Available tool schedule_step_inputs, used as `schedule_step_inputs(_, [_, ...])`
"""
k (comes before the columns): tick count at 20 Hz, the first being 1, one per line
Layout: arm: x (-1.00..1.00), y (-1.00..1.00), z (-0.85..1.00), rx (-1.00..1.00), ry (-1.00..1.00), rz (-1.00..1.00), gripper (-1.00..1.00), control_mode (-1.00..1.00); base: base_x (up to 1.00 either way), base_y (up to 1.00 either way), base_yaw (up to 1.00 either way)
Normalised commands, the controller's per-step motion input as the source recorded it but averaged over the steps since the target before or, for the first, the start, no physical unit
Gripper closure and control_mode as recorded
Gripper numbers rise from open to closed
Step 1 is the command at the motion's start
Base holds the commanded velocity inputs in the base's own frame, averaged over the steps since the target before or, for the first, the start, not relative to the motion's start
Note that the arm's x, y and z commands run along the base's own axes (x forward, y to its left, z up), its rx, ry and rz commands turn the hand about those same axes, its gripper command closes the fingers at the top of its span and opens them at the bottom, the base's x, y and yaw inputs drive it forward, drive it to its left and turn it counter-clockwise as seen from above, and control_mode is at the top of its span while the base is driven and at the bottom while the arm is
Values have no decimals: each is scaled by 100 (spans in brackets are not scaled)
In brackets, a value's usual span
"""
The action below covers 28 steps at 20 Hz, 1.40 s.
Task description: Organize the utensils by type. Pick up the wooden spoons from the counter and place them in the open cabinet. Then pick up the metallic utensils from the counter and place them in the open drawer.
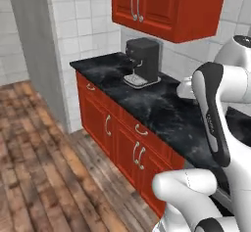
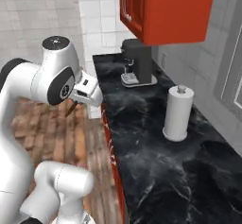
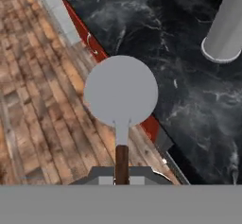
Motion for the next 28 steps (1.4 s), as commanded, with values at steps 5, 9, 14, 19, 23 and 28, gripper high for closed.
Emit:
schedule_step_inputs(5, [0,0,0,0,0,0,100,100,-12,0,100])
schedule_step_inputs(9, [0,0,0,0,0,0,100,100,-3,1,100])
schedule_step_inputs(14, [0,0,0,0,0,0,100,100,34,11,86])
schedule_step_inputs(19, [0,0,0,0,0,0,100,100,83,2,61])
schedule_step_inputs(23, [0,0,0,0,0,0,100,100,100,0,40])
schedule_step_inputs(28, [0,0,0,0,0,0,100,100,100,0,27])
